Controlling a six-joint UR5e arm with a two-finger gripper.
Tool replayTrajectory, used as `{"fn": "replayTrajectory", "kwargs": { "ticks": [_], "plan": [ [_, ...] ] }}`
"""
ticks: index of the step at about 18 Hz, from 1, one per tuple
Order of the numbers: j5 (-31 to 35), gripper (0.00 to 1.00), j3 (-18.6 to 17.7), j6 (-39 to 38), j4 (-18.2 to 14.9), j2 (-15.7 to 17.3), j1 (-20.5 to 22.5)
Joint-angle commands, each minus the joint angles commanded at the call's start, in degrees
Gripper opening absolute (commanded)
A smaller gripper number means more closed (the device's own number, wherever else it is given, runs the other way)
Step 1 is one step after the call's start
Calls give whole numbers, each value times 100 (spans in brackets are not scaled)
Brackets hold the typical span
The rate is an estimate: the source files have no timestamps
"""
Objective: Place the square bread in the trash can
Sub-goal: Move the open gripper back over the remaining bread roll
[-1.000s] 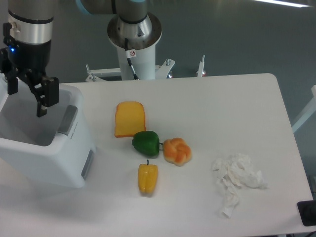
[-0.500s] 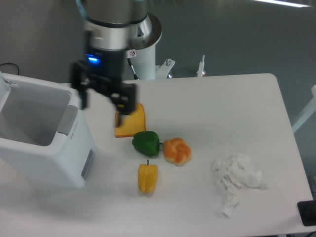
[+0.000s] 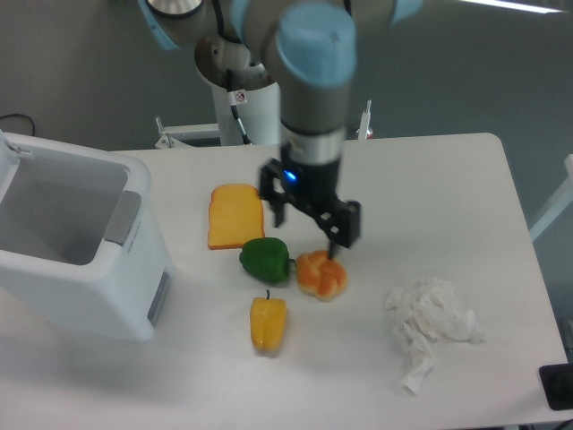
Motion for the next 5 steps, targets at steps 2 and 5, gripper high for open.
{"fn": "replayTrajectory", "kwargs": {
  "ticks": [2,5],
  "plan": [
    [18,100,88,167,0,-228,62],
    [0,100,123,212,9,-361,62]
  ]
}}
